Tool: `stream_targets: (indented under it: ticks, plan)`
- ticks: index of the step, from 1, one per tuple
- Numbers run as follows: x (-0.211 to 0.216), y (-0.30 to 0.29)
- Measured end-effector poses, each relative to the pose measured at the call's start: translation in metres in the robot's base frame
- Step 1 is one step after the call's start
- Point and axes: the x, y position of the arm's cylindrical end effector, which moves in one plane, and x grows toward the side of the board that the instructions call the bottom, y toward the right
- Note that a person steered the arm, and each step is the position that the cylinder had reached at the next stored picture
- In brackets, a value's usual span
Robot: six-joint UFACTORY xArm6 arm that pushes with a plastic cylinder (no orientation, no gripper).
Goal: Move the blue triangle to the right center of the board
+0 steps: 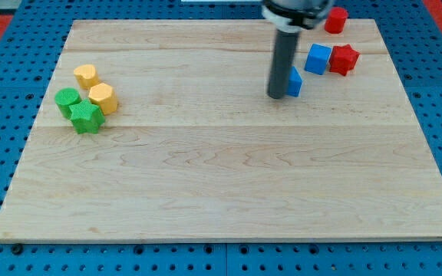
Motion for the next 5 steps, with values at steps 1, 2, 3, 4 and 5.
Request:
stream_targets:
  ticks: [1, 2, 3, 4, 5]
  plan:
    - [-0.030, -0.020]
    - [-0.027, 0.041]
    - [0.011, 0.098]
    - [-0.018, 0.051]
    - [-0.074, 0.006]
